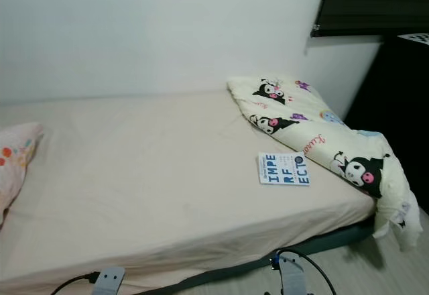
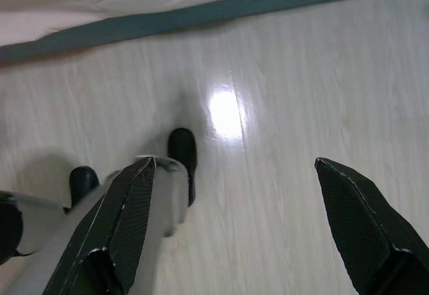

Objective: Clean up the room

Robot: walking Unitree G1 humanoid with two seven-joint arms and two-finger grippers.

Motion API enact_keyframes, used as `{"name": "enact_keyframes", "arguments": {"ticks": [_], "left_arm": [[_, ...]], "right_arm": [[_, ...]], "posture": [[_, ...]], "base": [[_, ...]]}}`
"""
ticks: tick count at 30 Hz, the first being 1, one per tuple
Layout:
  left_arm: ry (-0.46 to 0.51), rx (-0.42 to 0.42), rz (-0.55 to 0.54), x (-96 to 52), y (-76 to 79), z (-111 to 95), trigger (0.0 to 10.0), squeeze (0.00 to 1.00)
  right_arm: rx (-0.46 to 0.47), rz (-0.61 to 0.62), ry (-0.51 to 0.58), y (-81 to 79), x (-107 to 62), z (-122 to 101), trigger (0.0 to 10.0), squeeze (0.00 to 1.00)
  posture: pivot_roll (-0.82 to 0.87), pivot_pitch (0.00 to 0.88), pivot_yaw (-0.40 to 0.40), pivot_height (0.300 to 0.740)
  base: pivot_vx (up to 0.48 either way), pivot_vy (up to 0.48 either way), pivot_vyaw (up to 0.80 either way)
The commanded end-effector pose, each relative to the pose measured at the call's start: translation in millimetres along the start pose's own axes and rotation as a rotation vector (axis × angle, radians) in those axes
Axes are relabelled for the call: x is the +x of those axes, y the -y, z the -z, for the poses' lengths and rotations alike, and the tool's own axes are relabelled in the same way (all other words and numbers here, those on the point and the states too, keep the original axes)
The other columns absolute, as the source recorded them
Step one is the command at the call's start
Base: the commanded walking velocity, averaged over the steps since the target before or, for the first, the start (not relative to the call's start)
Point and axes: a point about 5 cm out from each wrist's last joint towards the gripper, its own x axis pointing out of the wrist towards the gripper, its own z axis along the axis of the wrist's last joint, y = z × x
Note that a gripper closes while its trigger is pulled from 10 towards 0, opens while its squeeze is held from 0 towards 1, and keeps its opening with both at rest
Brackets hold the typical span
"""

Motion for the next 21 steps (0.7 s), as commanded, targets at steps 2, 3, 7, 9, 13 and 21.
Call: {"name": "enact_keyframes", "arguments": {"ticks": [2, 3, 7, 9, 13, 21], "left_arm": [[-0.015, -0.007, 0.014, 0.0, 5.4, 1, 10.0, 0.00], [-0.015, -0.006, 0.015, 0.0, 5.7, 1, 10.0, 0.00], [-0.015, -0.005, 0.019, 0.1, 6.0, 0, 10.0, 0.00], [-0.015, -0.003, 0.020, 0.2, 5.5, -1, 10.0, 0.00], [-0.017, 0.002, 0.023, 0.2, 4.7, -1, 10.0, 0.00], [-0.015, 0.006, 0.029, 0.3, 5.3, -3, 10.0, 0.00]], "right_arm": [[0.012, 0.009, 0.014, 4.2, -0.5, -3, 10.0, 0.00], [0.013, 0.009, 0.017, 5.0, -0.5, -4, 10.0, 0.00], [0.007, 0.011, 0.020, 7.2, -0.7, -7, 10.0, 0.00], [-0.005, 0.017, 0.015, 9.0, -1.0, -7, 10.0, 0.00], [-0.008, 0.024, 0.010, 11.4, -1.5, -5, 10.0, 0.00], [0.010, 0.032, 0.009, 14.9, -2.8, 1, 10.0, 0.00]], "posture": [[0.02, 0.000, -0.046, 0.740], [0.01, 0.000, -0.043, 0.740], [0.01, 0.000, -0.045, 0.740], [0.01, 0.000, -0.046, 0.740], [0.02, 0.000, -0.044, 0.740], [0.01, 0.000, -0.042, 0.740]], "base": [[0.000, -0.461, 0.00], [0.000, -0.461, 0.00], [0.000, -0.461, 0.00], [0.000, -0.461, 0.00], [0.000, -0.464, 0.00], [0.000, -0.465, 0.00]]}}
